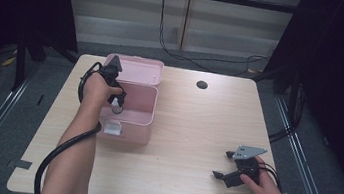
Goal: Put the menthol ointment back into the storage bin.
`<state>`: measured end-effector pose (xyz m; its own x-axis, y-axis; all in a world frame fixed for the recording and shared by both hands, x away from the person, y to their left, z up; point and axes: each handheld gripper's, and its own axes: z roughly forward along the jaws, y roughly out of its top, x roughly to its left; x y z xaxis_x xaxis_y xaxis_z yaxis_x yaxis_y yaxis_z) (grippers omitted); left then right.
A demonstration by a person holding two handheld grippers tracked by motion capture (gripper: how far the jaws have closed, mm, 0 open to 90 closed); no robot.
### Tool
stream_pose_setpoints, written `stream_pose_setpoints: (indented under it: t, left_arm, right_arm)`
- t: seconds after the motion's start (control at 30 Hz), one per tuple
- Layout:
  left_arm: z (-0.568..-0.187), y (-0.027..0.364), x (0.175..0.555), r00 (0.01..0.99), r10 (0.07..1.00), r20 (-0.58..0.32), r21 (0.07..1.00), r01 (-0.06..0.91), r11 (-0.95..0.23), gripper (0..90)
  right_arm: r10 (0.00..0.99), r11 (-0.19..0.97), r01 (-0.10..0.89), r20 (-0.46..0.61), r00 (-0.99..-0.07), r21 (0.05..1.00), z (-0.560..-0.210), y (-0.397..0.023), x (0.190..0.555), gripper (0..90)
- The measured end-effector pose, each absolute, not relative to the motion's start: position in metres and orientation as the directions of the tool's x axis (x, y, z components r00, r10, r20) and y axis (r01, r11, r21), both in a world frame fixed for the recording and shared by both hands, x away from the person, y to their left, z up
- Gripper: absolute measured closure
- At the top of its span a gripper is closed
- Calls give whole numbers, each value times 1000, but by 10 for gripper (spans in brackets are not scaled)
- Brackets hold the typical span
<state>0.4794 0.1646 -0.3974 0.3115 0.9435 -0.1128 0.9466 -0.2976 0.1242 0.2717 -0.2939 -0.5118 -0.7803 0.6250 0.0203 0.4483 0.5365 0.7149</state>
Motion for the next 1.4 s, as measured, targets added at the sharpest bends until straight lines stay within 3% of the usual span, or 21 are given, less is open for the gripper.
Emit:
stream_pose_setpoints:
  t: [0.83, 1.4]
  left_arm:
    - [-359, 176, 464, 361, 922, -140, 91, 932, -351, 262]
    - [-333, 181, 445, 422, 892, -161, 126, 905, -406, 262]
  right_arm:
    - [625, 536, 449, 22, -780, 715, -512, -294, 272, 67]
    - [625, 536, 449, 21, -780, 715, -512, -294, 272, 67]
